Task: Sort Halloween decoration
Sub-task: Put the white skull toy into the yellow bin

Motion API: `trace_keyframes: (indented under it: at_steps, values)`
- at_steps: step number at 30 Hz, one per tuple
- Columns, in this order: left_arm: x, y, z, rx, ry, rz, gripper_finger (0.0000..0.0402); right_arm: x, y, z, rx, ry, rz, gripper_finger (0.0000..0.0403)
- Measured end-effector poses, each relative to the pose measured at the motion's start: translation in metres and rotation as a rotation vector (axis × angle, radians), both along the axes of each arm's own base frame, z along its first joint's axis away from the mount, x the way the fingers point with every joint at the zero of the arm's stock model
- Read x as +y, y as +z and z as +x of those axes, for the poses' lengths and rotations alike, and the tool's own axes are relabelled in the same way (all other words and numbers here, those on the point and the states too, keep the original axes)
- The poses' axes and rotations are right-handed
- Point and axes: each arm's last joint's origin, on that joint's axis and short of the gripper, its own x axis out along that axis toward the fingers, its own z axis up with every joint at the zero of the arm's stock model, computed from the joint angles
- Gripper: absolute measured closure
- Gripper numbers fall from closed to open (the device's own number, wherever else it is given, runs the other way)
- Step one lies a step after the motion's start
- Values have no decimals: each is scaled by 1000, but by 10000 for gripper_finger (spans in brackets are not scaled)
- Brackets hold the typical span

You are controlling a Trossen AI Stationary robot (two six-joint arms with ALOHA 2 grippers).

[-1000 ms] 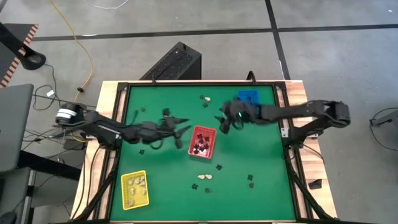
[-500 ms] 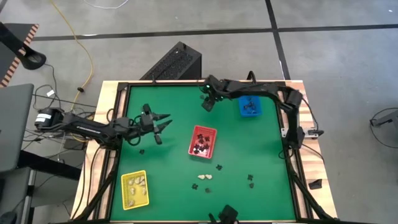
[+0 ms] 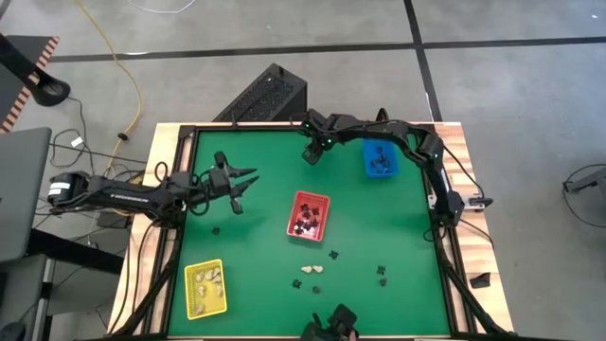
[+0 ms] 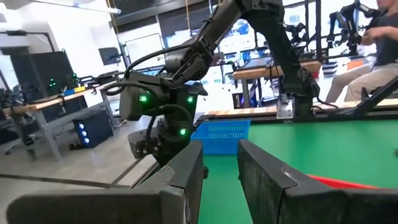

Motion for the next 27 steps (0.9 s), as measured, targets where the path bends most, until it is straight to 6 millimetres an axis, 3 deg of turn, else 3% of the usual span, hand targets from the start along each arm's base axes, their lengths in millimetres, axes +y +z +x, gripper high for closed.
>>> trace_keyframes:
  at_steps: [5, 12, 21, 27]
  values:
    - [1, 0, -2, 16, -10, 3, 313, -1, 0, -3, 3, -28, 18, 185]
    - [2, 6, -8, -4, 5, 39, 313, -3, -21, 2, 10, 1, 81, 211]
    - [2, 6, -14, 39, 13, 53, 313, 2, -17, 2, 24, 12, 85, 290]
    - [1, 7, -19, 42, 14, 53, 313, 13, 2, 0, 15, 50, 70, 294]
